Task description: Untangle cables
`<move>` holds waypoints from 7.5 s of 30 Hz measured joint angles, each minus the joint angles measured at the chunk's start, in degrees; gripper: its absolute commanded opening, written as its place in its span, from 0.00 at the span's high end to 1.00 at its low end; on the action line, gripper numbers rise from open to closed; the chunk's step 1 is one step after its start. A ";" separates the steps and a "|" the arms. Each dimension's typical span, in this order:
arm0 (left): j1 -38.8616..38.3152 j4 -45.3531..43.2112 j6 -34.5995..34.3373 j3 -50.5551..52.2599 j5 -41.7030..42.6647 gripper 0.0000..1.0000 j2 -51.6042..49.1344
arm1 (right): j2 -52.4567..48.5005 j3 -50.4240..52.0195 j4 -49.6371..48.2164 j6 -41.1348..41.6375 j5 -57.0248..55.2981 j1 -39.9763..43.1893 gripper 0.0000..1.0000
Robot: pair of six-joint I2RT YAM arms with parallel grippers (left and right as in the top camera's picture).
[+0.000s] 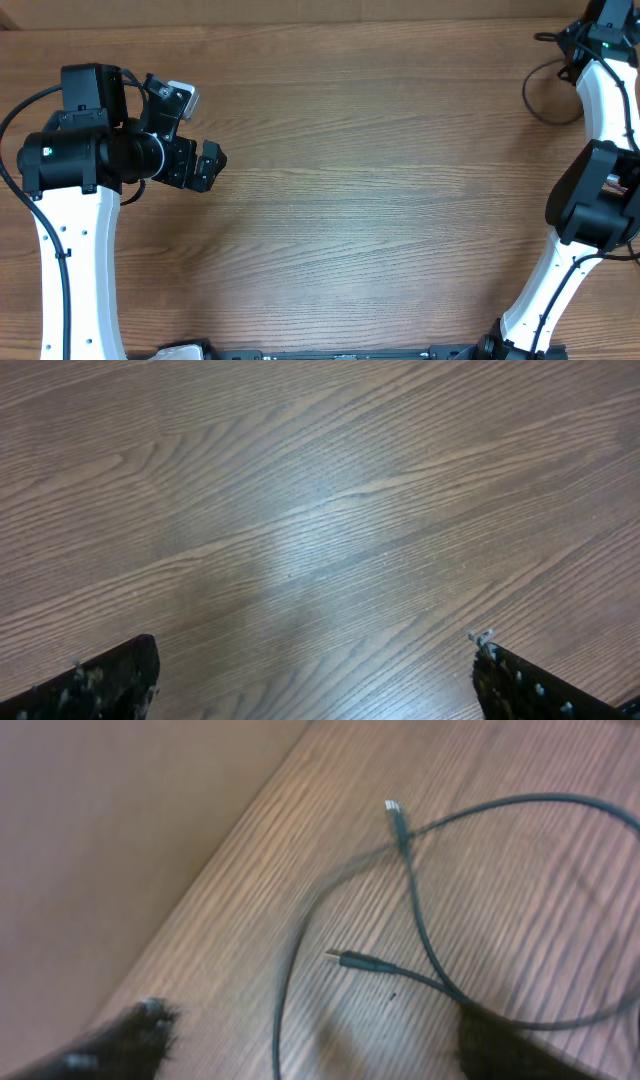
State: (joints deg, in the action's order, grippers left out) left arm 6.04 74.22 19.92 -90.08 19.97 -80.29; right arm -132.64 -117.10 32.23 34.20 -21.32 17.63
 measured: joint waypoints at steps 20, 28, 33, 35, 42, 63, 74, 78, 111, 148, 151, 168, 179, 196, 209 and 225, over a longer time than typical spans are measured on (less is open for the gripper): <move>0.00 0.00 0.00 0.00 0.02 0.00 0.00 | 4.35 0.00 6.75 -10.67 5.20 -0.39 0.00; 0.00 0.00 0.00 0.00 0.02 0.01 0.00 | 16.35 0.00 15.08 -11.78 12.52 -1.81 0.00; 0.00 0.00 0.02 0.00 0.00 0.00 0.00 | 21.92 -0.22 21.73 -14.47 18.95 -4.46 0.00; 0.00 0.00 0.00 0.00 0.00 0.01 0.00 | 23.19 -0.24 25.53 -15.39 20.02 -6.05 0.00; 0.00 -0.02 0.00 0.00 0.00 0.01 0.00 | 26.56 -0.24 37.81 -16.90 22.01 -12.28 0.00; 0.00 0.00 0.00 0.00 0.02 0.00 0.00 | 29.35 -0.24 58.97 -17.57 25.46 -28.52 0.00; 0.00 0.02 0.00 0.00 0.02 0.00 0.00 | 29.35 -0.24 61.88 -17.68 28.65 -29.40 0.00; 0.00 0.00 0.02 0.00 0.02 0.01 0.00 | 29.35 -0.24 61.86 -17.73 28.83 -29.40 0.00; 0.00 0.00 0.00 0.00 0.02 0.00 0.00 | 29.35 -0.24 61.86 -17.70 28.83 -29.40 0.00; -0.37 -27.34 0.00 39.63 5.22 0.01 33.20 | 29.35 -0.24 61.86 -17.70 28.89 -29.40 0.00; -1.77 -34.73 -0.79 46.10 5.95 0.00 39.67 | 29.35 -0.24 61.88 -17.68 28.94 -29.40 0.00; -4.48 -70.29 -12.15 69.31 5.95 0.01 64.41 | 29.35 -0.24 61.88 -17.68 29.03 -29.40 0.00; -4.48 -87.60 -12.55 84.94 -0.37 0.01 77.50 | 29.35 -0.24 61.86 -17.70 28.98 -29.40 0.00; -5.33 -74.95 -12.57 89.59 -15.63 0.00 79.54 | 29.35 -0.24 61.37 -17.70 29.00 -29.40 0.00; -5.33 -69.83 -13.64 89.61 -19.39 0.00 79.49 | 29.35 -0.24 61.35 -17.70 29.00 -29.40 0.00; -5.33 -69.83 -13.64 89.61 -19.41 0.00 79.49 | 29.35 -0.24 61.37 -17.70 28.98 -29.40 0.00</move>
State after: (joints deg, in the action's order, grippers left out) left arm 0.71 4.38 6.28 -0.47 0.56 -0.80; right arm -103.28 -117.34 93.60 16.49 7.66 -11.77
